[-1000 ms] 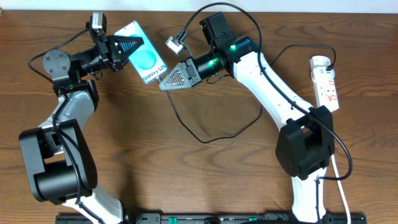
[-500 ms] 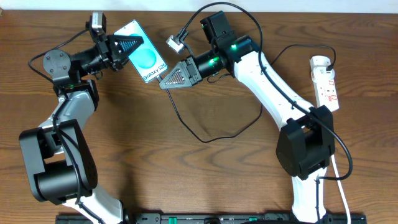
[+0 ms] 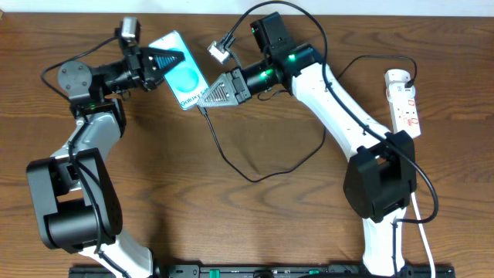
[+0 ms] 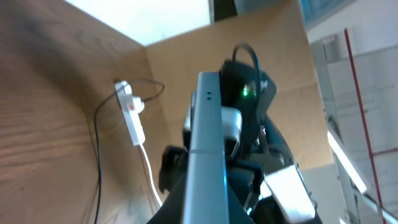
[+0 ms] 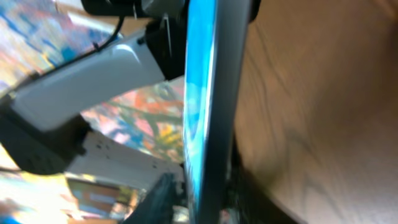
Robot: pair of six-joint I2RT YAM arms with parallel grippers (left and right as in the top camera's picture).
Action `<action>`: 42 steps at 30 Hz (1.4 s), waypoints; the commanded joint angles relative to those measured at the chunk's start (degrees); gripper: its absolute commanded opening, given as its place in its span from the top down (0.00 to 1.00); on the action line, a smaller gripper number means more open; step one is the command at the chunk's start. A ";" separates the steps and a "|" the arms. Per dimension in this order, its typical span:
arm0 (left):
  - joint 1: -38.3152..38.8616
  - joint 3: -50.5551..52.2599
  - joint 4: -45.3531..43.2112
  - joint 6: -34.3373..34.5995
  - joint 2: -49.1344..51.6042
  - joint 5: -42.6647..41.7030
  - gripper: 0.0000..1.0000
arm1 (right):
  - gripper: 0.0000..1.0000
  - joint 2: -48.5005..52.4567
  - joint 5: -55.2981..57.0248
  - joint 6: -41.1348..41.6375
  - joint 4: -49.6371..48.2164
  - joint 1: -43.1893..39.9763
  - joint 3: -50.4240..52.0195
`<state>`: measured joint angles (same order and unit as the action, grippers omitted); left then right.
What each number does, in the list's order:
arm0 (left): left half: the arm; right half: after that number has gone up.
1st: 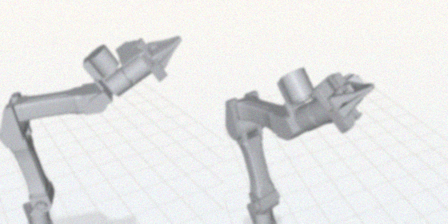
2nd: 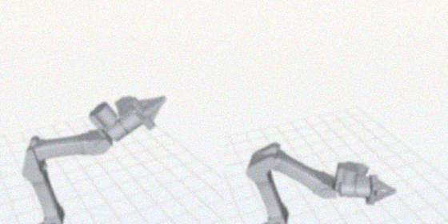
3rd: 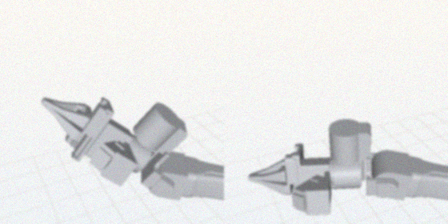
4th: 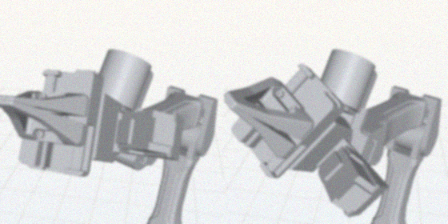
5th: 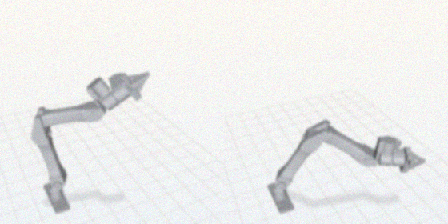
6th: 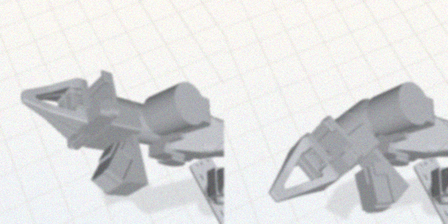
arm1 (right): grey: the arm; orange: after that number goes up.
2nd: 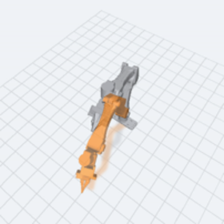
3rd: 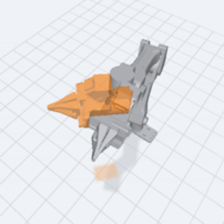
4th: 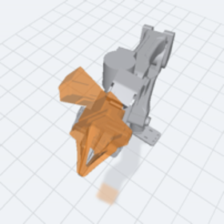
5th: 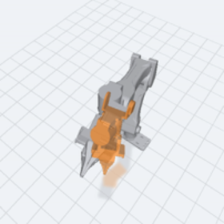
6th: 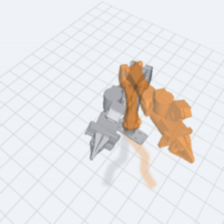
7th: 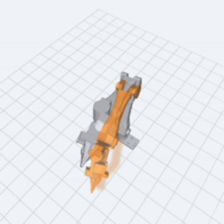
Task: Plug charger to phone and switch on socket
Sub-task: 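Push the connector into the phone's bottom port with the right gripper, then release the connector and move the right gripper to the power strip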
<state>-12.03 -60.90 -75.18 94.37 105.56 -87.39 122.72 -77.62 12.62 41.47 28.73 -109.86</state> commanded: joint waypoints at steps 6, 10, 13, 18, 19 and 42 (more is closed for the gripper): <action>-0.55 -1.20 -0.74 -0.92 -0.44 -2.62 0.93 | 0.01 -0.52 -0.28 -0.42 -0.11 -0.57 -0.48; -0.59 -1.20 -0.74 -0.92 -0.44 -2.62 0.93 | 0.01 -0.52 -0.28 -0.42 -0.11 -0.57 -0.48; -0.59 -1.20 -0.74 -0.92 -0.44 -2.62 0.93 | 0.01 -0.52 -0.28 -0.44 -0.13 -0.66 -0.48; -0.59 -1.20 -0.72 -0.92 -0.44 -2.62 0.93 | 0.01 -0.52 1.68 -0.39 -0.11 -2.19 -0.48; -0.61 -1.20 -0.59 -0.92 -0.44 -2.62 0.93 | 0.01 -0.52 1.66 -0.20 -0.11 -3.04 -0.48; -2.05 -1.20 2.73 -2.01 -0.42 -1.99 0.93 | 0.01 -8.87 71.89 9.03 37.62 -22.53 -0.66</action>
<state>-14.09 -60.90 -72.03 93.93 105.56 -89.69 119.59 -18.74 17.69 77.87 6.63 -110.17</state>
